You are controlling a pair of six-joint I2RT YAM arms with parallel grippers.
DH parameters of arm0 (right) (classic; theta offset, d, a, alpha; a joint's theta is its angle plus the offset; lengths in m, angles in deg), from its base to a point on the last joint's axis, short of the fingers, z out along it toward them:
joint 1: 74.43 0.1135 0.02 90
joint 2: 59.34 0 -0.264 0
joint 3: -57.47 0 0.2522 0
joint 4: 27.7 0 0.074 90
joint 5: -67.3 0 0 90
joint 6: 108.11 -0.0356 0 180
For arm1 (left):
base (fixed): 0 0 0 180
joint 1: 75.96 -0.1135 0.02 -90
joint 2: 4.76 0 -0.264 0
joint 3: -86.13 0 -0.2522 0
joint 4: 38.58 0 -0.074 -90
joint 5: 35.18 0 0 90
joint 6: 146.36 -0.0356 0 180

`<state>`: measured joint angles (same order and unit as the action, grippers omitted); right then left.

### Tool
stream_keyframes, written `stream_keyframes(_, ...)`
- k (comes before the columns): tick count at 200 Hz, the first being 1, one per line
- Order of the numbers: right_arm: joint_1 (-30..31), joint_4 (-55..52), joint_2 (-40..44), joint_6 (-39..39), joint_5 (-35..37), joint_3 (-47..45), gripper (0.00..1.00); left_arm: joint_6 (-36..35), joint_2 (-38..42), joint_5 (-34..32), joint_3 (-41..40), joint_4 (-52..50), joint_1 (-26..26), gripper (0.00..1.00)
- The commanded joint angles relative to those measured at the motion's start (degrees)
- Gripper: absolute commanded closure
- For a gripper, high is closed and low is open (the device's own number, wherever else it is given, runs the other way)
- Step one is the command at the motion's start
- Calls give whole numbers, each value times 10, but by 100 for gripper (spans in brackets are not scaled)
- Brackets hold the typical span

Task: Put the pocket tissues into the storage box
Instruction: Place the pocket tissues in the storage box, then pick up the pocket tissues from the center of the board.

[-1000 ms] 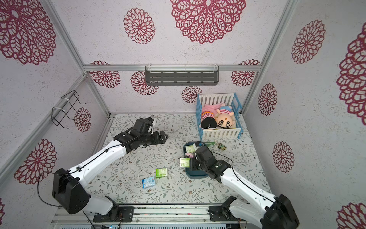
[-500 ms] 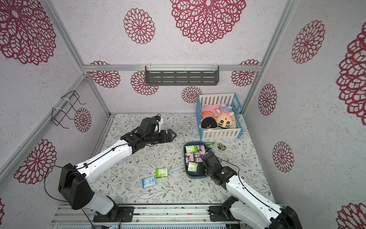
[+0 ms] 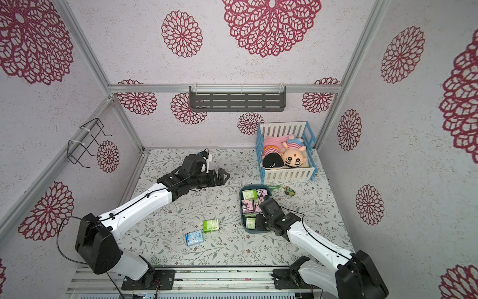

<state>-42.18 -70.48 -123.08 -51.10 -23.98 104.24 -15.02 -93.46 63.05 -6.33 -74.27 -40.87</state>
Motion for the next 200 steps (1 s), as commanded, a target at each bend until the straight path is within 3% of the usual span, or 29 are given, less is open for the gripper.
stream_keyframes(1, -2, 48, -13, 25, 1, 31, 100, -9, 16, -10, -5, -10, -8, 3)
stream_keyframes(70, -3, 90, -61, 37, 6, 32, 98, -14, 4, -11, 10, -28, -14, 3)
stream_keyframes(99, -4, 103, -67, 37, 8, 28, 87, -11, 2, -14, 11, -28, -14, 3)
stream_keyframes(117, -4, 109, -69, 36, 3, 31, 65, -11, -1, -16, 13, -31, -15, 3)
stream_keyframes(140, -4, 104, -58, 35, 8, 34, 45, -12, -3, -20, 20, -39, -16, 3)
stream_keyframes(156, -4, 97, -38, 34, 12, 37, 42, -5, -1, -20, 19, -43, -28, 3)
stream_keyframes(200, 44, 70, 3, 38, 48, 77, 36, 45, 33, 1, -31, -36, -133, 3)
